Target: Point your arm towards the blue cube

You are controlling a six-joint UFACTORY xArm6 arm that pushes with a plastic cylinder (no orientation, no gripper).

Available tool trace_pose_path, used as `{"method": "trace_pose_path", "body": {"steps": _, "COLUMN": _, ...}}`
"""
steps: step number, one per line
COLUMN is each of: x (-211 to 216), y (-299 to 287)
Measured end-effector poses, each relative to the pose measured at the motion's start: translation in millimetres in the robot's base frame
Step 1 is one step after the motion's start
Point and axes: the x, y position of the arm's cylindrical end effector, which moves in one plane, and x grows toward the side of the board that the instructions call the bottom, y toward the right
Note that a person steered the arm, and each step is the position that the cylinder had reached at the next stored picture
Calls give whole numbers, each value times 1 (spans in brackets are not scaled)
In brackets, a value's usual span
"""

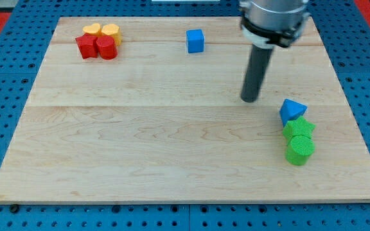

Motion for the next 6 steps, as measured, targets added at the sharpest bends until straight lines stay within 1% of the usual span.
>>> {"method": "trace_pose_path", "body": {"steps": 2, "x": -54, "y": -98}}
{"method": "trace_pose_path", "body": {"steps": 4, "x": -119, "y": -161}}
{"method": "trace_pose_path", "body": {"steps": 5, "x": -162, "y": -158}}
{"method": "trace_pose_path", "body": {"steps": 6, "x": -175, "y": -112}}
